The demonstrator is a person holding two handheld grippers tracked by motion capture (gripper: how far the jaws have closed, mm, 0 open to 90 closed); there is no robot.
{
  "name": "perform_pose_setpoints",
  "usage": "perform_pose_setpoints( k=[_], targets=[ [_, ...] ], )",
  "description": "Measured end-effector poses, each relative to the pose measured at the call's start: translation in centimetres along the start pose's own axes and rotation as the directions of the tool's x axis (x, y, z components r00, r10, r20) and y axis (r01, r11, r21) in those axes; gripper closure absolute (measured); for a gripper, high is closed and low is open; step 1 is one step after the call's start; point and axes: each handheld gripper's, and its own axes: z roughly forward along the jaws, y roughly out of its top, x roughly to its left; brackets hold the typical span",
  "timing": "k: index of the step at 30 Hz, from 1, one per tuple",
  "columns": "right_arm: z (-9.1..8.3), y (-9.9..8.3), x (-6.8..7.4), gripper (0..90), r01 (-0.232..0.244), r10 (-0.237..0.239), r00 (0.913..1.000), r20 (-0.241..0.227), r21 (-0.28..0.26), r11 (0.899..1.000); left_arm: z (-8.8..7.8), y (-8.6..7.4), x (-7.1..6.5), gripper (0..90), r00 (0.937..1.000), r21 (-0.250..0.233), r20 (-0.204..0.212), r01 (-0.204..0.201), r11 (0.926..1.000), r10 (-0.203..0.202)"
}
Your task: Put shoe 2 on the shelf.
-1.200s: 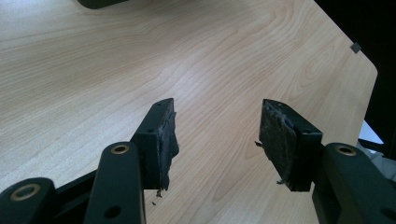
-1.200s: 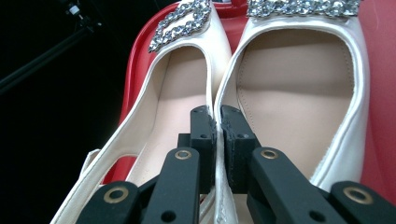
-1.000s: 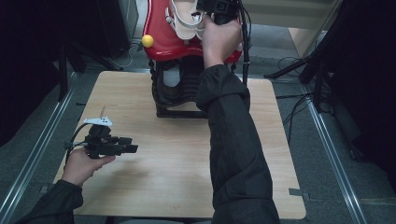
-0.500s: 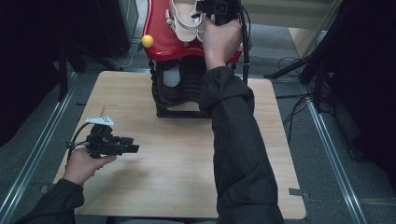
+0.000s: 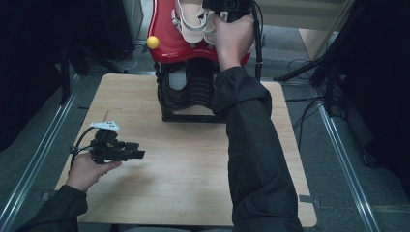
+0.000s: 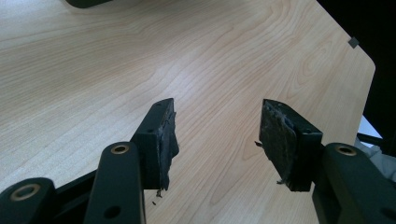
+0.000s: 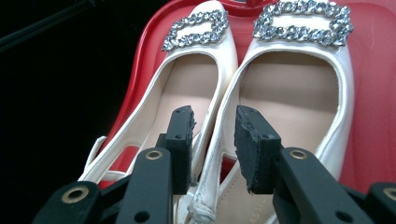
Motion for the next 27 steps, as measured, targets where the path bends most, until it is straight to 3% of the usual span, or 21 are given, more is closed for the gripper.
perform_pose_setpoints(
  k=[6,12,21,27],
  targets=[
    [-1.1,0.6,-0.4,64.7,0.007,-0.007,1.0000,-0.005,-0.001,1.000,0.1,0.0,0.0,45.9,1.0000,0.003,-0.001,0.002,1.0000,-0.002],
    [-1.9,0.7,-1.6,55.9,0.002,-0.001,0.9996,-0.030,0.031,1.000,0.1,0.0,0.0,45.8,1.0000,0.004,-0.003,0.003,1.0000,-0.003],
    [-3.4,0.9,-2.2,52.2,0.030,-0.029,0.9991,-0.031,0.035,0.999,0.2,0.0,-0.1,45.8,1.0000,0.009,-0.005,0.000,1.0000,0.000],
    [-4.4,0.6,-3.2,51.1,0.048,-0.047,0.9985,-0.029,0.028,0.998,0.2,0.1,-0.3,45.6,0.9997,0.002,0.002,-0.026,0.9997,0.026]
  ],
)
